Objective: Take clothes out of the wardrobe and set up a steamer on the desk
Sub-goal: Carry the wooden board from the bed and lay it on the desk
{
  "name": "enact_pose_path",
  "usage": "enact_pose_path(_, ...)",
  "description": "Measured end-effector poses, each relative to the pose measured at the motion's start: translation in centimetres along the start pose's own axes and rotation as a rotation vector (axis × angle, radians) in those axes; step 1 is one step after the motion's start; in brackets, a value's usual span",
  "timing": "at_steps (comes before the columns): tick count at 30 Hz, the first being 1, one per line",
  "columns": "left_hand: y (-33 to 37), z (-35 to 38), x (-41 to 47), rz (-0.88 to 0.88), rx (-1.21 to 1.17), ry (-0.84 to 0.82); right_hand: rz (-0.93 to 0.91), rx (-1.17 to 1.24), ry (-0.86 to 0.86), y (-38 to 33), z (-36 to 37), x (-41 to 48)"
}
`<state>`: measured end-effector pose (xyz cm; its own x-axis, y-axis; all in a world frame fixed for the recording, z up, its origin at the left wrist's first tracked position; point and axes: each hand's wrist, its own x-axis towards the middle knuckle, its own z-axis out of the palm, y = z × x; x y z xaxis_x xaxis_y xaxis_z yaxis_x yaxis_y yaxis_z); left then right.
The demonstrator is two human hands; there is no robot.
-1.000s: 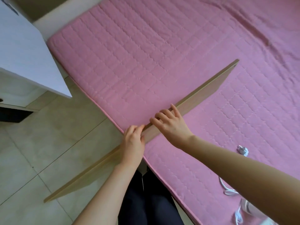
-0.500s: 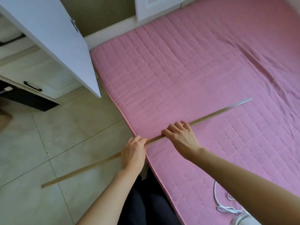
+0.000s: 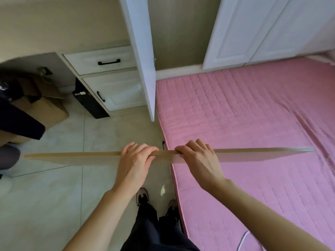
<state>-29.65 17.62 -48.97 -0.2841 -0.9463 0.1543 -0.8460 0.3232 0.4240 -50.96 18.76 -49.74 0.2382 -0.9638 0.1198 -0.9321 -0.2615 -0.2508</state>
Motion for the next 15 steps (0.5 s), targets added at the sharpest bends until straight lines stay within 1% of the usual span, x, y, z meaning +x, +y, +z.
enact_pose_path(3, -1.1, -2.9, -0.7, -0.046, 0.028, 0.094, -0.064, 0.032, 0.045, -2.8, -1.8, 1.9)
enact_pose_path(8, -3.4, -7.7, -2.0, -0.123, 0.049, 0.195, -0.140, 0.115, 0.101, -7.8, -3.6, 5.0)
enact_pose_path(12, -5.8, -11.2, -3.3, -0.176, 0.060, 0.241, -0.195, 0.154, 0.086, -12.1, -3.9, 7.3)
enact_pose_path(15, -8.6, -13.7, -4.3, -0.217, 0.065, 0.243, -0.234, 0.180, 0.075, -15.7, -3.8, 9.1)
